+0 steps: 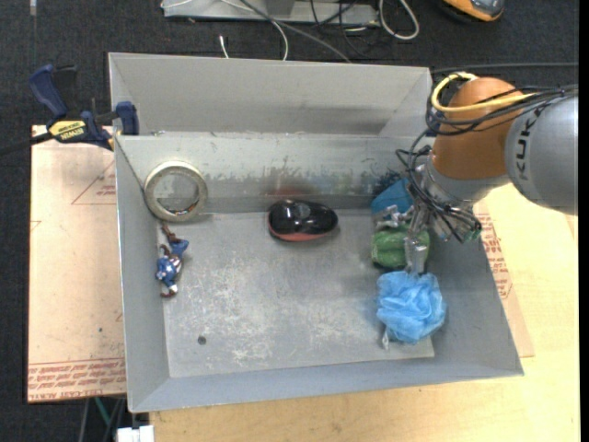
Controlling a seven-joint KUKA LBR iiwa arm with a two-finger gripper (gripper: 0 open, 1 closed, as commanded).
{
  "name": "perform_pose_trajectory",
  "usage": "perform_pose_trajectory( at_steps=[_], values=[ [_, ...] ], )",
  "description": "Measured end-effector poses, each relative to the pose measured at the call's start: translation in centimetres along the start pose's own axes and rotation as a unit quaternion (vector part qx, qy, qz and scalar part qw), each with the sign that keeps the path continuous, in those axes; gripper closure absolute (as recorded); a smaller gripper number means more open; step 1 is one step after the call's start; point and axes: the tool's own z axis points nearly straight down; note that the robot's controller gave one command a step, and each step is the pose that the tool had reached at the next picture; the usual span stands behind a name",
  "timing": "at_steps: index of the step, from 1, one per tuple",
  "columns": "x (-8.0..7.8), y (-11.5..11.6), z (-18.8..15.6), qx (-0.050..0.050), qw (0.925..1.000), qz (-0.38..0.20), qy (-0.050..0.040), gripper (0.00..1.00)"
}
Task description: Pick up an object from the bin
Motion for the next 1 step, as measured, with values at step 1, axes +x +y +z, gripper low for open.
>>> perform_pose_trajectory(
  at_steps=[1],
  values=[
    [0.14,0.07,-3.84,0.003,1.0000,0.000,-0.0038,1.00]
  ],
)
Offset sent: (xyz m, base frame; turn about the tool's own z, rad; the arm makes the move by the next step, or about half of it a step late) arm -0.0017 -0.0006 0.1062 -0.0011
